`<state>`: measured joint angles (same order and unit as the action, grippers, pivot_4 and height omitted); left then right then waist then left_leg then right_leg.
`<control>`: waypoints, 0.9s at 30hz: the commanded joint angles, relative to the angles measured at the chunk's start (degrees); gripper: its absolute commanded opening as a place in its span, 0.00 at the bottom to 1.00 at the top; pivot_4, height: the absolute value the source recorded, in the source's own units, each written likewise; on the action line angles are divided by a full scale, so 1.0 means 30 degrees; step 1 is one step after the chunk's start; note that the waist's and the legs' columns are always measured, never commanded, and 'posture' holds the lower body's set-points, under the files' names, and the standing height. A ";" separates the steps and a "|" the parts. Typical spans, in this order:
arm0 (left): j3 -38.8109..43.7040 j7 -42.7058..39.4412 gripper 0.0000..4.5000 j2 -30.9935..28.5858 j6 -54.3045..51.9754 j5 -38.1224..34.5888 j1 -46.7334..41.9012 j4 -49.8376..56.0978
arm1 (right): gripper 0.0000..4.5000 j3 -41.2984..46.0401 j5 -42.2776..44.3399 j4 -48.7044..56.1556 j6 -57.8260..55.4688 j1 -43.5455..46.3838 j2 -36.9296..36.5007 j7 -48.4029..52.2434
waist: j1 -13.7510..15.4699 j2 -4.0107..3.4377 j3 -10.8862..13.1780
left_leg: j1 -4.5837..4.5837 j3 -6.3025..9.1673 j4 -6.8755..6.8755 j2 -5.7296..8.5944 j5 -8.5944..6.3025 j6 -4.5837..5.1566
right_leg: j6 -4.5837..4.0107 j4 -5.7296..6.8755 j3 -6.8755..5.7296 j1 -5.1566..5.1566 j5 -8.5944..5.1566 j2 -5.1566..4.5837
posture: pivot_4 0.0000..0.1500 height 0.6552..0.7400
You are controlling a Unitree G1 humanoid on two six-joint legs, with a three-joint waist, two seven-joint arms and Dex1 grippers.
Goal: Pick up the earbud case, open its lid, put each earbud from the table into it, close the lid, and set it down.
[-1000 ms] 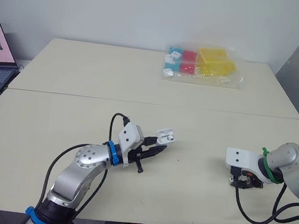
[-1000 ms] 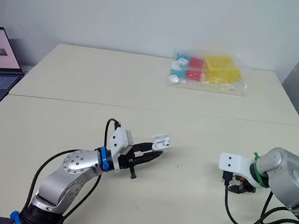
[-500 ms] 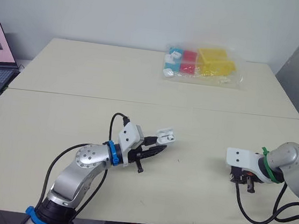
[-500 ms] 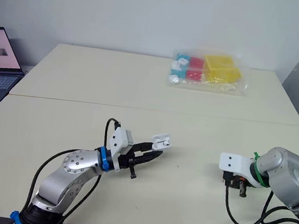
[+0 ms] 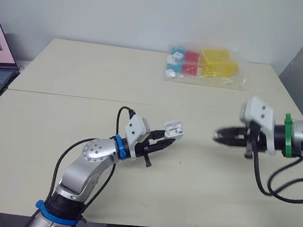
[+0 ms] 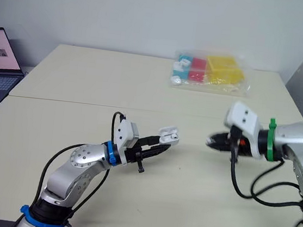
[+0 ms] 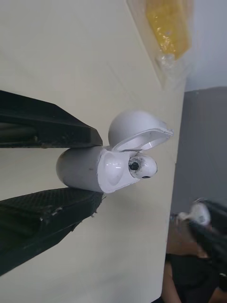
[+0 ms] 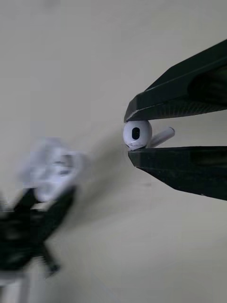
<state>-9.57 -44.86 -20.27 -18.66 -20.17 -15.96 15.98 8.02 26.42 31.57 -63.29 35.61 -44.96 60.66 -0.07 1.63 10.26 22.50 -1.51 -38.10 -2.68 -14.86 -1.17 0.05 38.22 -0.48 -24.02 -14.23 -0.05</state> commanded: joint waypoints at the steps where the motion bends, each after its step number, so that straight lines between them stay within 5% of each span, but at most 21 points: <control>1: 0.0325 0.0058 0.17 0.0110 0.0228 -0.0316 -0.0377 0.0216 | 0.09 0.1535 0.1506 0.0902 -0.1287 0.0245 0.1114 -0.2161 | 0.0005 -0.0002 0.0000 | 0.0005 -0.0005 0.0002 0.0004 0.0000 0.0000 | 0.0000 -0.0006 0.0007 -0.0004 0.0000 -0.0001 | 1.00 0.95; 10: 0.0203 -0.0060 0.17 0.0596 0.0000 -0.0412 -0.1875 -0.0698 | 0.09 0.2473 0.3860 0.3368 -0.0366 -0.0884 1.0614 -1.0105 | -0.0017 -0.0010 -0.0007 | 0.0065 0.0009 0.0013 -0.0002 0.0000 0.0001 | -0.0038 -0.0013 -0.0005 -0.0043 0.0026 -0.0001 | 1.00 0.95; 15: 0.0395 -0.0406 0.17 0.0575 -0.0128 -0.0526 -0.2235 -0.1035 | 0.09 0.1002 0.3896 0.2868 0.1064 -0.1748 1.2115 -1.1664 | -0.0031 -0.0012 -0.0009 | 0.0056 0.0005 0.0000 0.0017 0.0000 0.0001 | -0.0025 -0.0025 0.0016 -0.0034 0.0039 -0.0025 | 1.00 0.95; 27: 0.0804 -0.0671 0.17 0.0198 -0.0396 -0.0959 -0.2758 -0.1327 | 0.09 -0.2698 0.1916 0.1839 0.5611 -0.4072 1.0284 -1.1208 | -0.0045 -0.0013 -0.0009 | 0.0059 -0.0001 0.0003 0.0007 0.0001 0.0003 | 0.0017 -0.0023 0.0006 -0.0039 0.0013 -0.0003 | 1.00 0.95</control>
<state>-8.06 -46.64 -19.46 -19.92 -22.15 -23.12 10.89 0.01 32.59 36.50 -48.98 23.53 -13.69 26.67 -0.20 1.59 10.24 22.68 -1.50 -38.09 -2.66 -14.86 -1.16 0.11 38.15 -0.48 -24.13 -14.19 -0.05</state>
